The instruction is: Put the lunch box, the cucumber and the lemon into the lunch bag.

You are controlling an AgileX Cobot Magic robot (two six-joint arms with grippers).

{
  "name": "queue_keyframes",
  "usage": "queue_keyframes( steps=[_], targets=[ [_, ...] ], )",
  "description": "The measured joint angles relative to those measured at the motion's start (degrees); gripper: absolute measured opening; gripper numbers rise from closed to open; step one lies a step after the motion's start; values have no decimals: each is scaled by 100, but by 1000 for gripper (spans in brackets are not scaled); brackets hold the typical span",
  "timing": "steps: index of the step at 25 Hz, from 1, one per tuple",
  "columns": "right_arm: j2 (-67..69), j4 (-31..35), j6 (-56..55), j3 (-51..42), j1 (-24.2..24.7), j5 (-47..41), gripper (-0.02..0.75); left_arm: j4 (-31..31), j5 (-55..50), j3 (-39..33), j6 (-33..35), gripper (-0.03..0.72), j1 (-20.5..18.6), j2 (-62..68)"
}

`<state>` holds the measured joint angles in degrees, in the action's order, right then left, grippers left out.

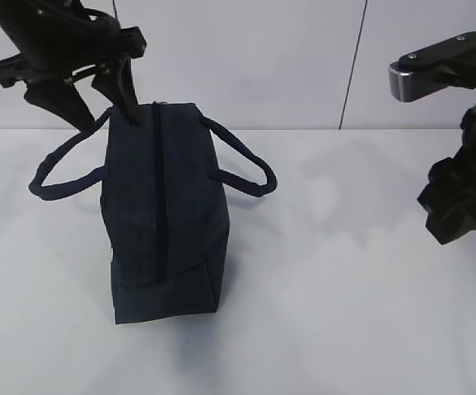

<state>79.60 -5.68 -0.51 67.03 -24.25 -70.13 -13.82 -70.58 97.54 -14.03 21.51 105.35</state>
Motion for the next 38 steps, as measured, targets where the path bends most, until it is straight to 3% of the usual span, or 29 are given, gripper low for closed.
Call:
queue_keyframes(
  steps=[4,11,13,17,19,29,38],
  targets=[
    [0,-7,0,0,0,0,391,-280,0,10,-38,452,-261,194],
    [0,-41,0,0,0,0,391,-804,0,10,342,421,-295,659],
    [0,-45,0,0,0,0,391,-830,10,10,570,347,-295,765],
    [0,-68,0,0,0,0,391,-851,22,10,1403,87,-295,847],
    [0,-78,0,0,0,0,391,-759,22,10,1927,23,-295,847],
    [-10,-273,-5,0,0,0,391,-603,22,10,4615,-1,-219,847],
    [-10,-496,-5,0,0,0,391,-488,45,10,6273,-1,414,847]
  ],
)
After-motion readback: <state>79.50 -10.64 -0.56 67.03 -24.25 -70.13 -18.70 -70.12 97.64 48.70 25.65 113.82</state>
